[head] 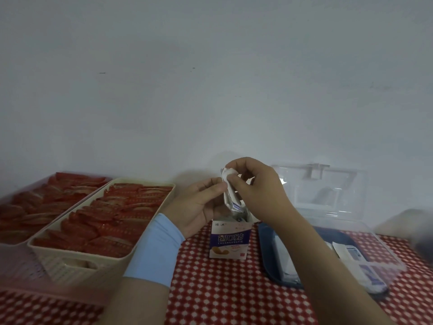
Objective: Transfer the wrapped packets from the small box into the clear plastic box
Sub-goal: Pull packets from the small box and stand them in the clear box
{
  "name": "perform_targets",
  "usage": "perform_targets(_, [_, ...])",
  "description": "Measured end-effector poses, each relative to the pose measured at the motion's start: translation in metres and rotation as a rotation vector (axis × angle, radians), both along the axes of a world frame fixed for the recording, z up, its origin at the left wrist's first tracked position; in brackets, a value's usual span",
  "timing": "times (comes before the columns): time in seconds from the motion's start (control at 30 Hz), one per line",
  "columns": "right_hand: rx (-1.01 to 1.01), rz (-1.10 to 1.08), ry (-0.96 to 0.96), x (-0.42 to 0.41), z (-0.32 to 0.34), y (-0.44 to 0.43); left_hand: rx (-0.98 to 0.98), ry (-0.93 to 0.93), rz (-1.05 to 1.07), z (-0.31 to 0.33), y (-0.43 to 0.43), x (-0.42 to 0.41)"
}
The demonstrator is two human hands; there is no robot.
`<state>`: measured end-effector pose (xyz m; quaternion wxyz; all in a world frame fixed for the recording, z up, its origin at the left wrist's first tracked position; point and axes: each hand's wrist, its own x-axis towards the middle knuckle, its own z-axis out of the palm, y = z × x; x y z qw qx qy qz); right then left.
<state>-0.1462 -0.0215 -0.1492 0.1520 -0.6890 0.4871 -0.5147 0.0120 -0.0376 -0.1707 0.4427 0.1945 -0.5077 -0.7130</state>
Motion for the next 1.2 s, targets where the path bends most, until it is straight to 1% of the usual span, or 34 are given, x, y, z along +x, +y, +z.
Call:
perform_targets(0.1, [-0.025, -0.034, 0.013, -0.002, -0.004, 0.003, 0.018, 0.023, 0.035, -0.001, -0.002, -0.001])
perform_targets(0.17, [0.005, 0.064, -0.035, -0.006, -0.003, 0.008, 0.048, 0.051, 0.067, -0.002, -0.004, 0.0])
perform_targets(0.2, [0.024, 0.127, -0.019, -0.008, -0.003, 0.011, 0.055, 0.057, 0.079, -0.003, -0.006, 0.001])
perform_targets(0.3, [0.087, 0.228, 0.172, -0.011, -0.004, 0.017, 0.062, 0.03, 0.07, -0.003, -0.006, 0.003])
perform_targets(0.33, [0.093, 0.217, 0.224, -0.01, -0.006, 0.016, 0.063, 0.019, 0.063, -0.003, -0.006, 0.002])
perform_targets(0.4, [0.076, 0.184, 0.25, -0.009, -0.008, 0.016, 0.058, 0.007, 0.032, -0.003, -0.003, 0.002])
perform_targets(0.5, [0.031, 0.195, 0.196, -0.008, -0.01, 0.019, 0.021, -0.006, -0.008, -0.002, 0.001, -0.001])
perform_targets(0.6, [-0.009, 0.192, 0.208, -0.007, -0.009, 0.021, 0.025, -0.019, 0.005, -0.001, 0.003, -0.005])
perform_targets(0.77, [-0.004, 0.193, 0.188, -0.015, -0.006, 0.028, 0.054, -0.028, -0.032, 0.003, 0.009, -0.012])
perform_targets(0.87, [-0.003, 0.189, 0.195, -0.025, -0.002, 0.033, 0.038, -0.075, -0.036, 0.007, 0.016, -0.022])
perform_targets(0.93, [0.032, 0.202, 0.2, -0.035, 0.002, 0.043, 0.044, -0.069, -0.056, 0.009, 0.023, -0.032])
perform_targets(1.0, [0.119, 0.236, 0.155, -0.045, 0.005, 0.049, 0.042, -0.062, -0.083, 0.008, 0.026, -0.038])
perform_targets(1.1, [0.222, 0.281, -0.09, -0.066, 0.012, 0.057, 0.051, -0.058, -0.09, 0.01, 0.04, -0.049])
perform_targets(1.13, [0.256, 0.267, -0.133, -0.073, 0.016, 0.058, 0.059, -0.055, -0.088, 0.01, 0.044, -0.053])
perform_targets(1.2, [0.311, 0.246, -0.089, -0.086, 0.022, 0.062, 0.066, -0.053, -0.11, 0.01, 0.052, -0.061])
